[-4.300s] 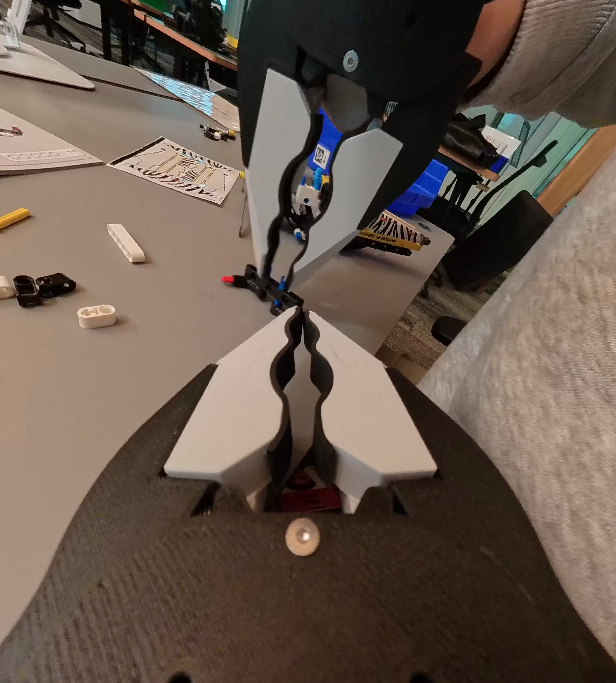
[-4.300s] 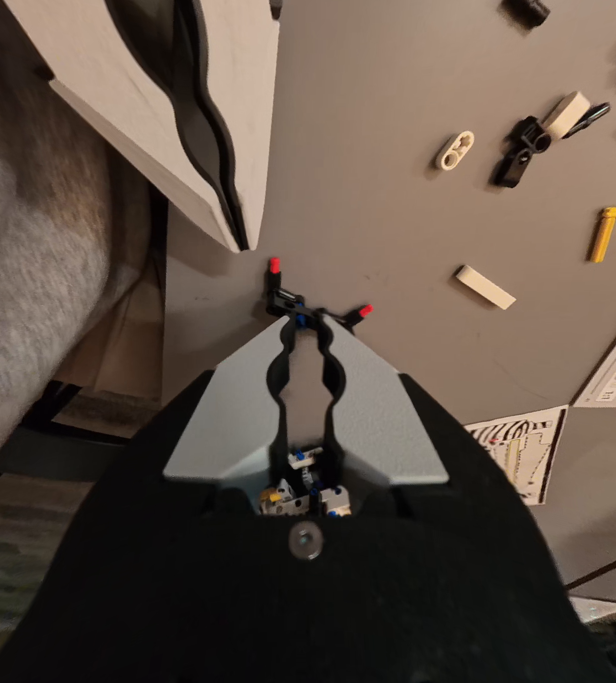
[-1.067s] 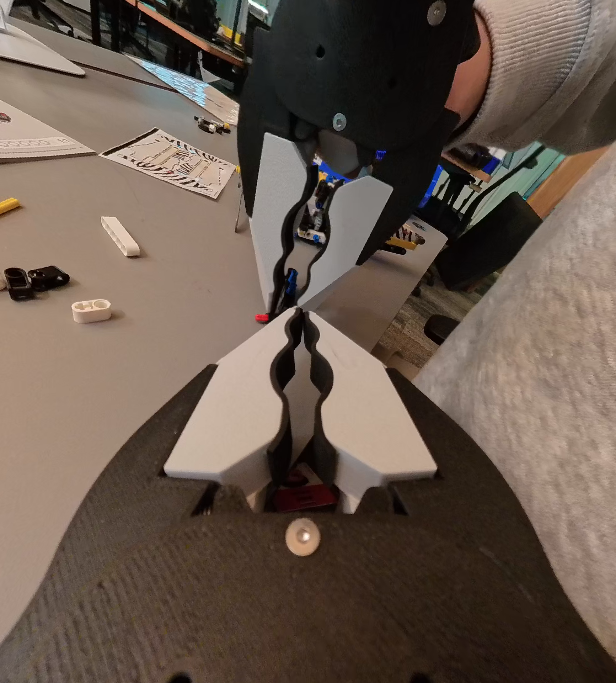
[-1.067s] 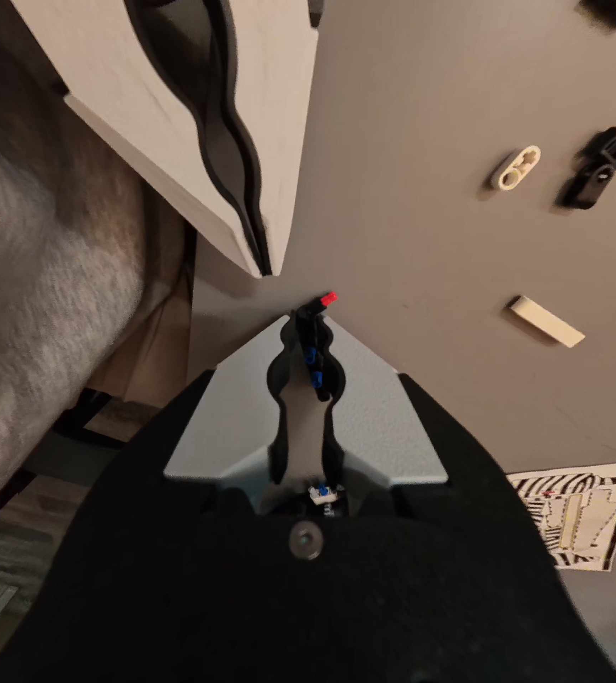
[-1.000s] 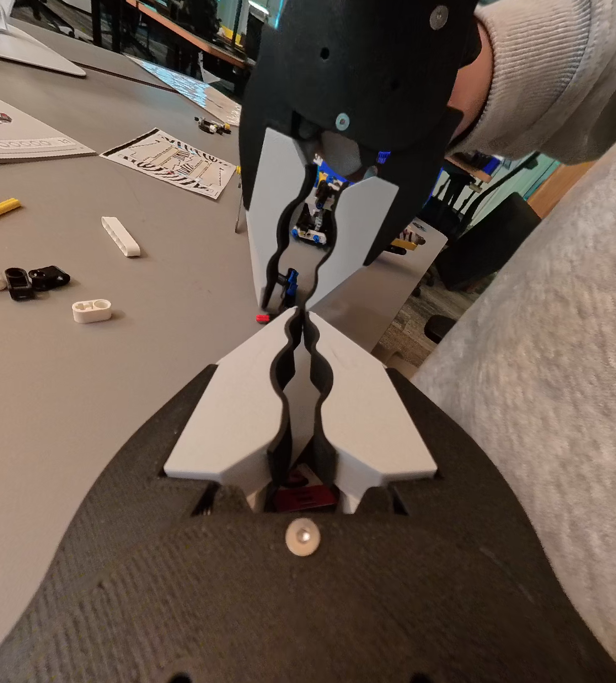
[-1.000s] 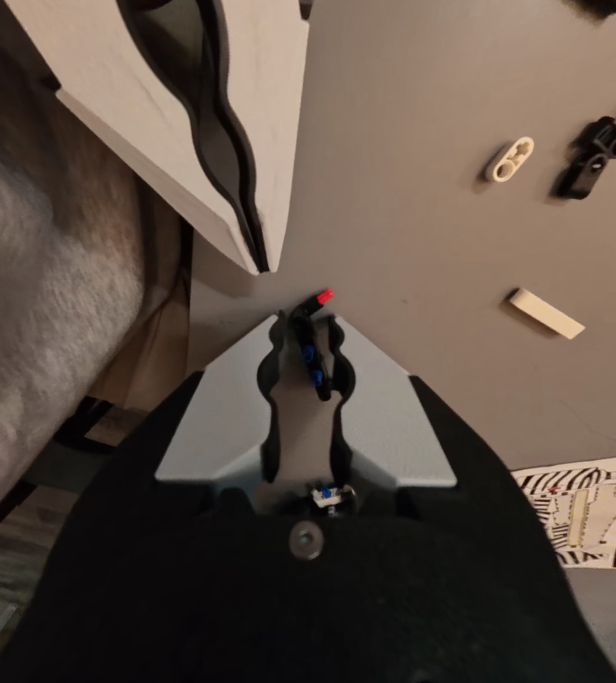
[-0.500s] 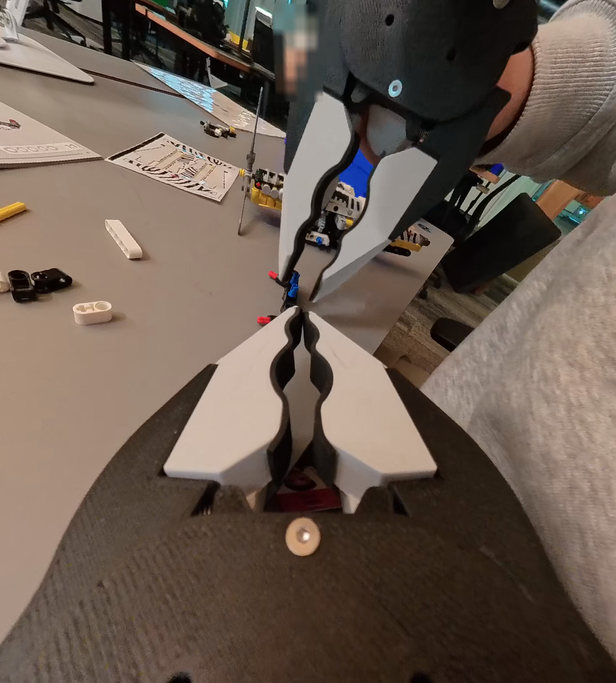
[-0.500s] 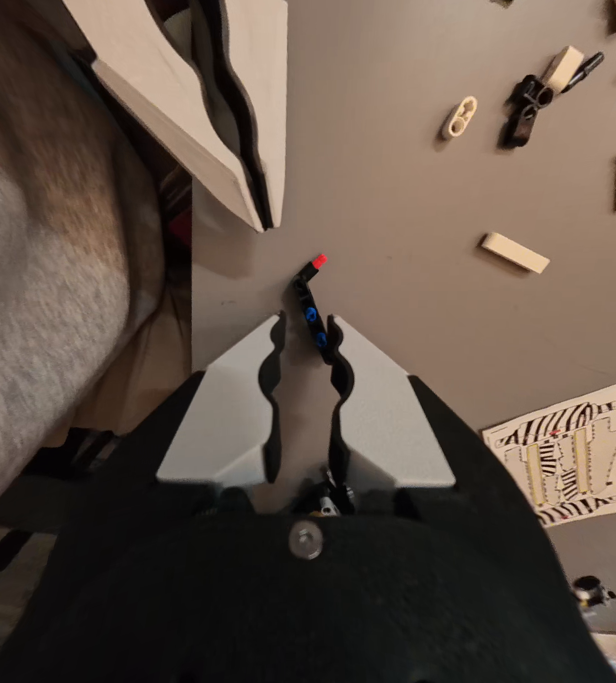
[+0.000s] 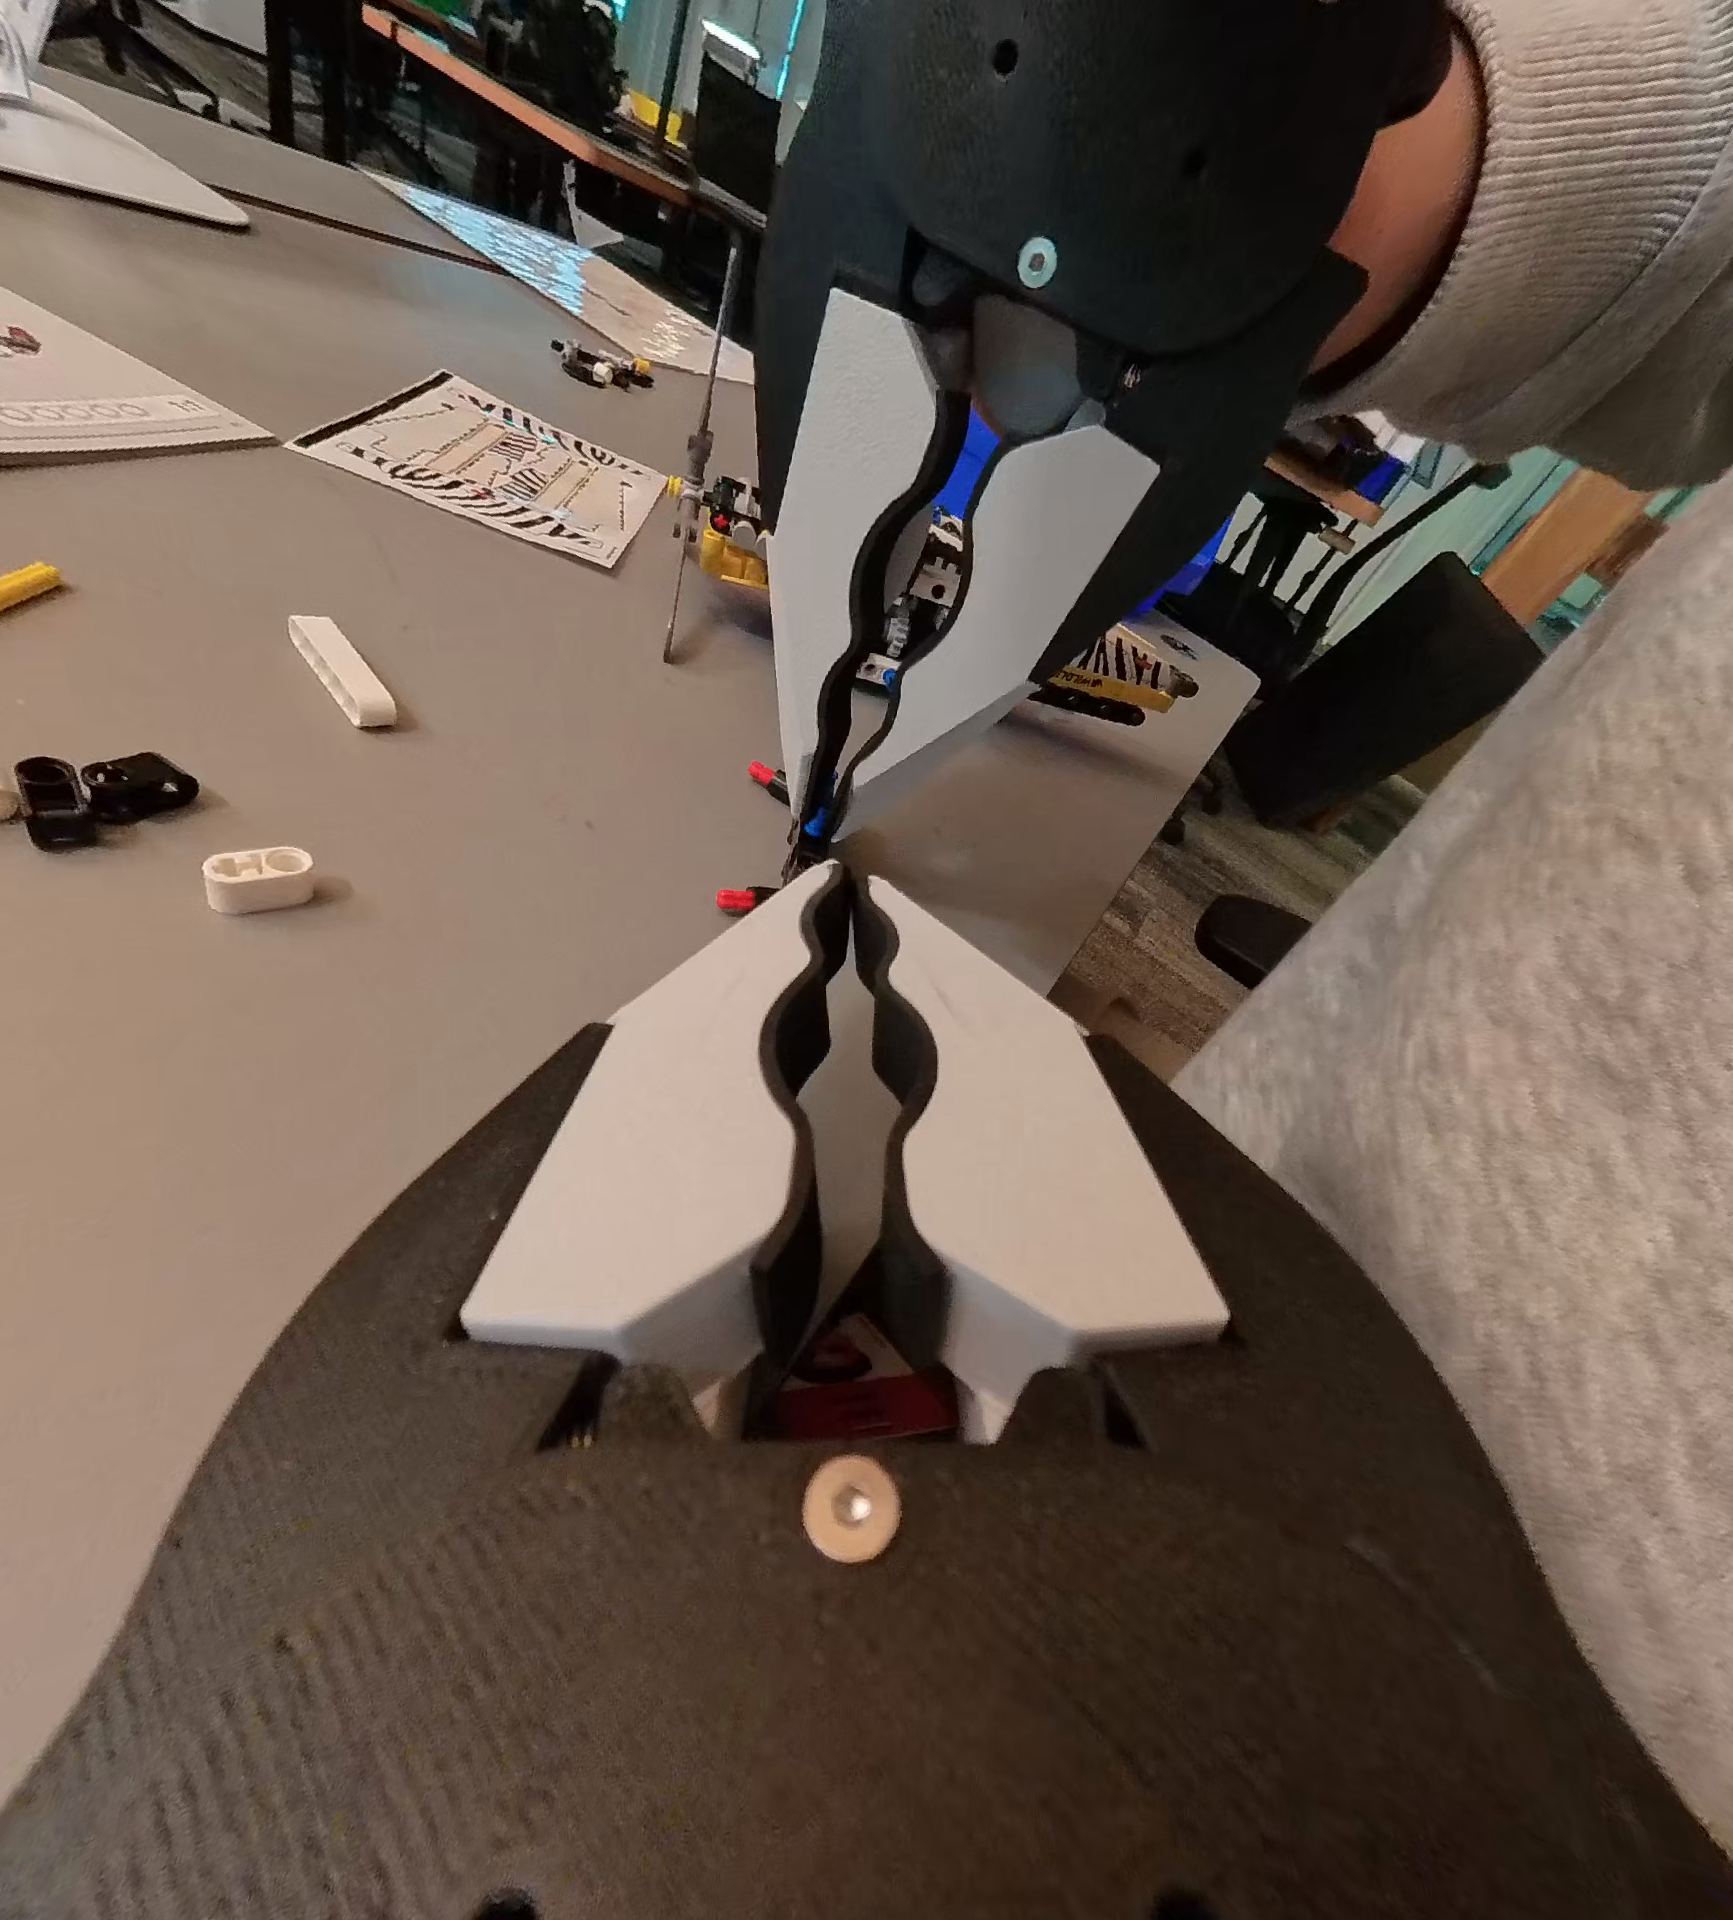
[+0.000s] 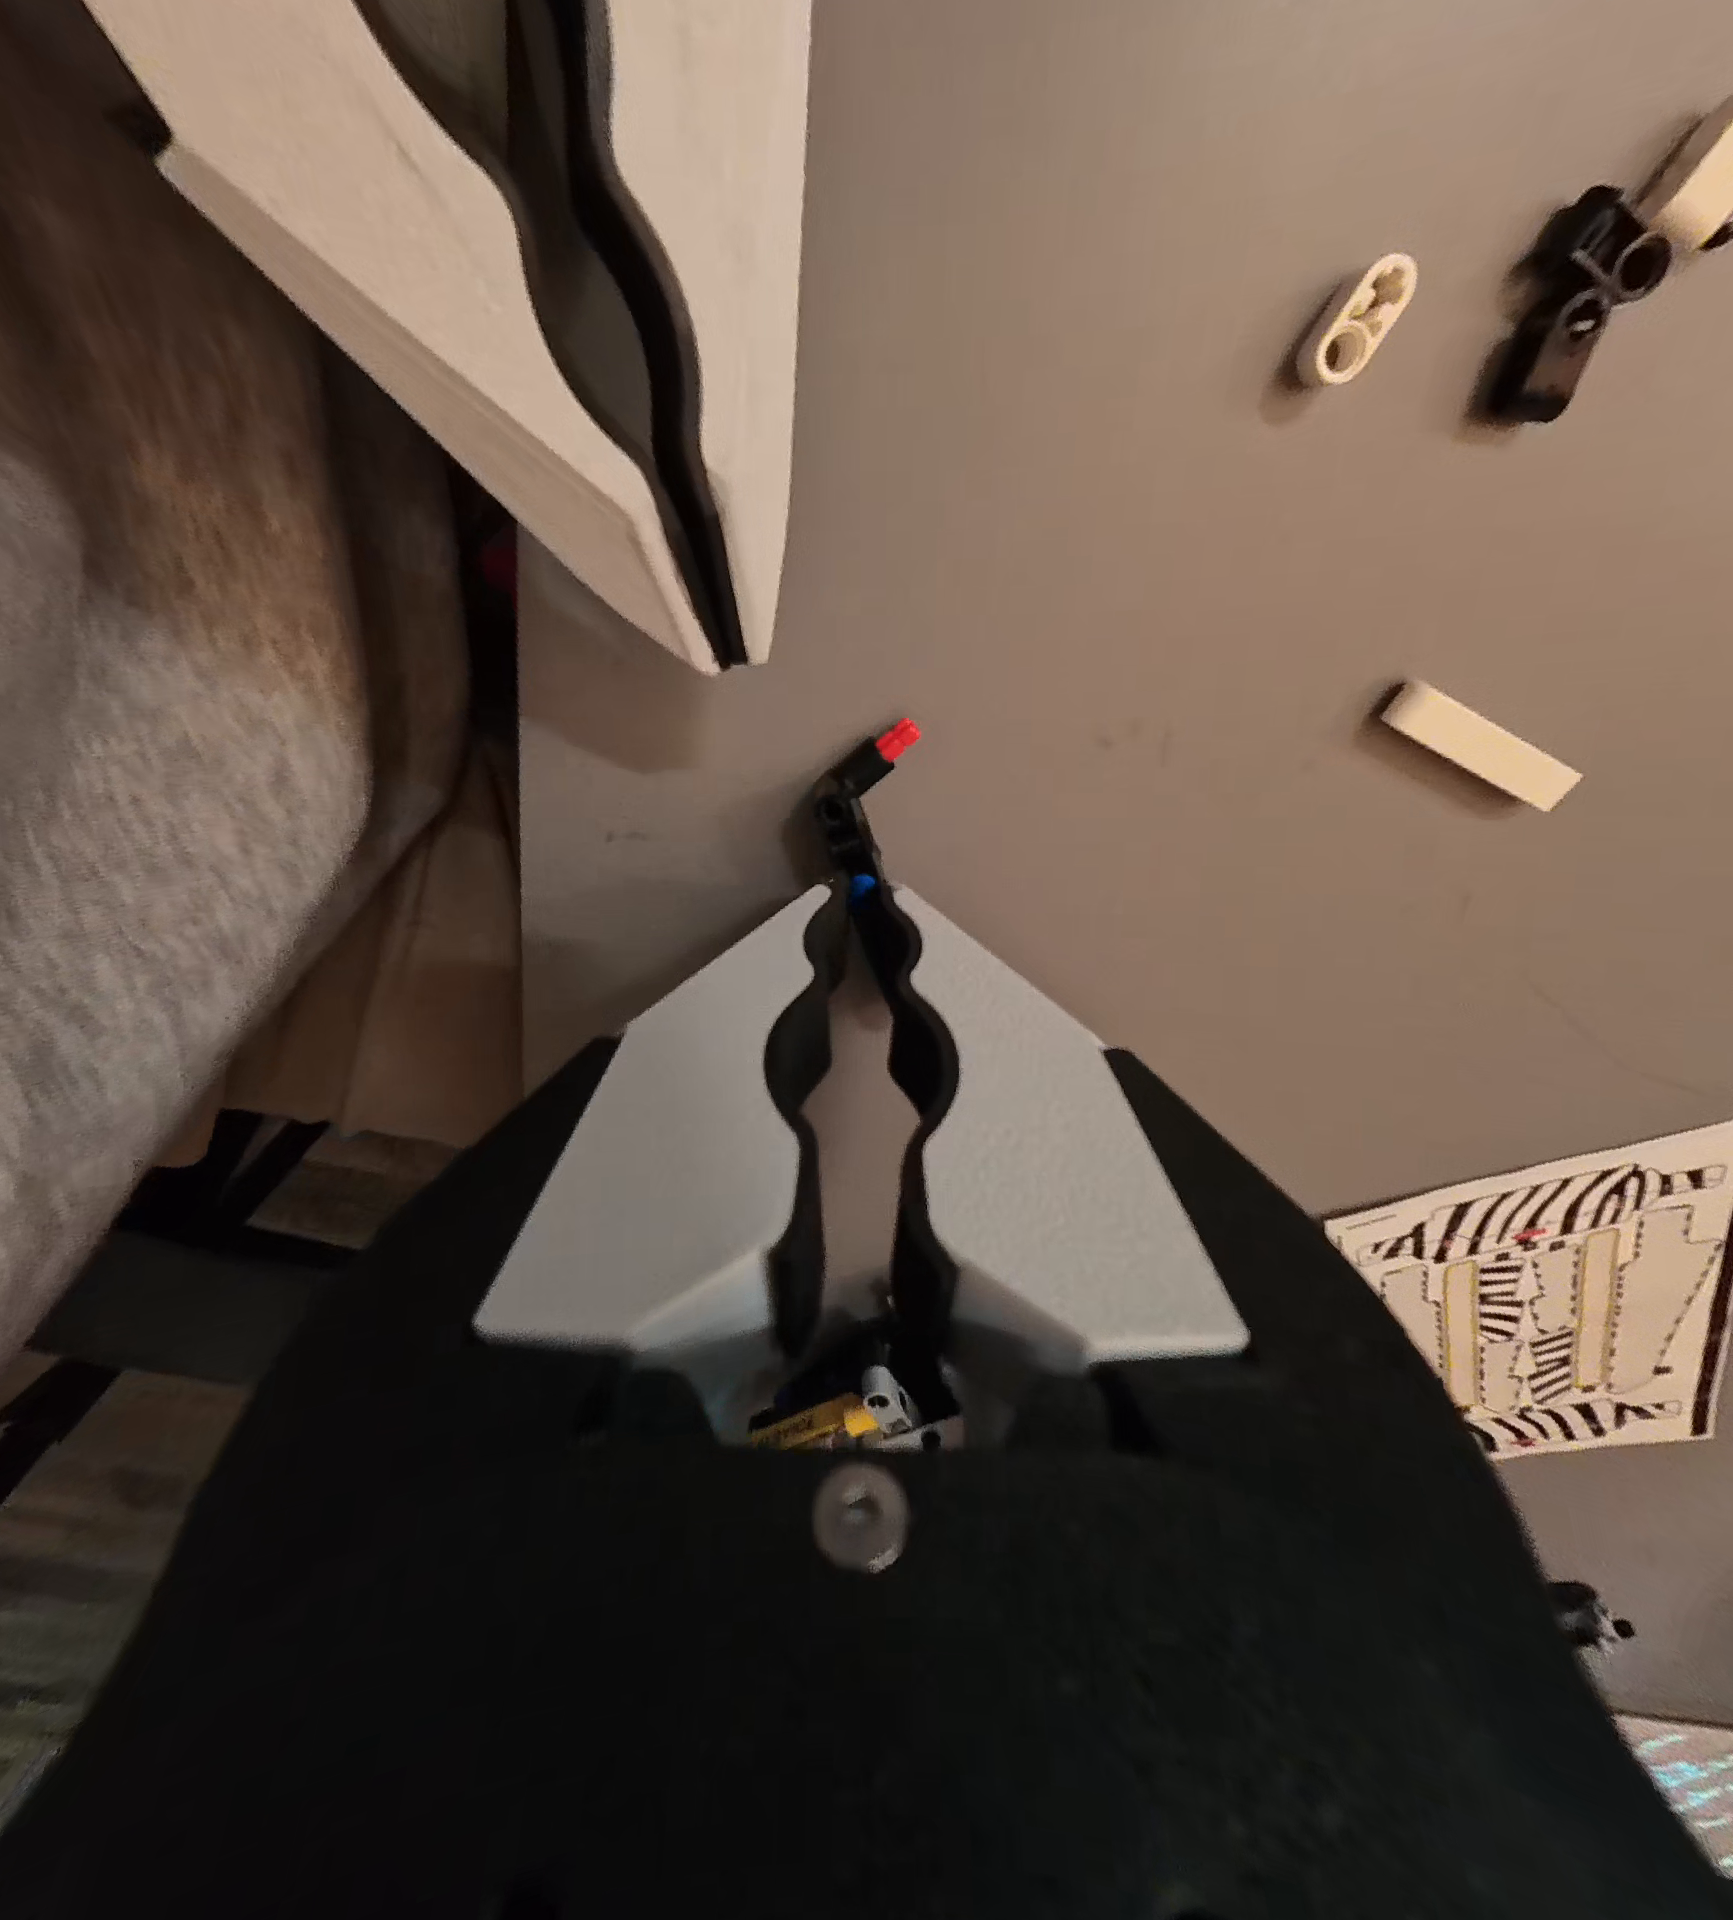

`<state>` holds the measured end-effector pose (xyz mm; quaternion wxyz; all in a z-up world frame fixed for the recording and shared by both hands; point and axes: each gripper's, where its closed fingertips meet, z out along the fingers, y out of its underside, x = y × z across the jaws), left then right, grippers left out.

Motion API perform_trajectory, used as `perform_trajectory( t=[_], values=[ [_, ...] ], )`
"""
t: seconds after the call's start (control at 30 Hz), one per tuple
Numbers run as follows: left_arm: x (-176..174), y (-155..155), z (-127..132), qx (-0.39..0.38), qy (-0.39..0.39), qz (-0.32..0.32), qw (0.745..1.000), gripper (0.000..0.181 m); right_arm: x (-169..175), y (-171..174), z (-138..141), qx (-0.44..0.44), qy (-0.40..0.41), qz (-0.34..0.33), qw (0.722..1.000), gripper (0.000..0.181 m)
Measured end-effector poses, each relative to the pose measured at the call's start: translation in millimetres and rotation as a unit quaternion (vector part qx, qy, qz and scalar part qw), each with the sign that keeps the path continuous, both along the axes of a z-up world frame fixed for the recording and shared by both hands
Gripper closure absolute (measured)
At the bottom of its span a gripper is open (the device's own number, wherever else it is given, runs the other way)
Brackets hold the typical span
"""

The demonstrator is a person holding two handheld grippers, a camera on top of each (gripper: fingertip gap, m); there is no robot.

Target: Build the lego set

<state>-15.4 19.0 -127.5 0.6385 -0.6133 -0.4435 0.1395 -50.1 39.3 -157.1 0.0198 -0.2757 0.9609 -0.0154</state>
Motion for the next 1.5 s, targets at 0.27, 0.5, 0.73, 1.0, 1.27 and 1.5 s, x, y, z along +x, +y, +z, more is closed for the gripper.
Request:
perform_trajectory(
  t=[0.27,0.5,0.73,1.0,1.27,1.5],
  values=[
    [4.2,1.6,7.0,0.034,0.003,-0.017,0.999,0.178,-2.3,-6.5,3.9,-0.098,0.02,-0.018,0.995,0.179],
    [-9.1,-14.2,41.6,0.205,-0.019,0.009,0.979,0.157,1.1,-24.6,78.6,-0.372,0.212,0.018,0.903,0.179],
    [-15.3,46.4,80.5,0.184,-0.009,-0.032,0.982,0.143,13.1,24.8,115.7,-0.493,0.243,-0.049,0.834,0.179],
    [-7.2,101.2,95.1,0.142,0.021,-0.048,0.989,0.165,27.6,74.6,125.8,-0.54,0.298,-0.051,0.786,0.179],
    [-3.2,121.2,87.3,0.084,0.019,-0.052,0.995,0.165,32.9,96.3,118.7,-0.564,0.287,-0.082,0.77,0.178],
    [-1.8,119.1,83.7,0.068,0.03,-0.042,0.996,0.166,35.9,95.4,114.3,-0.572,0.263,-0.102,0.77,0.179]
  ],
)
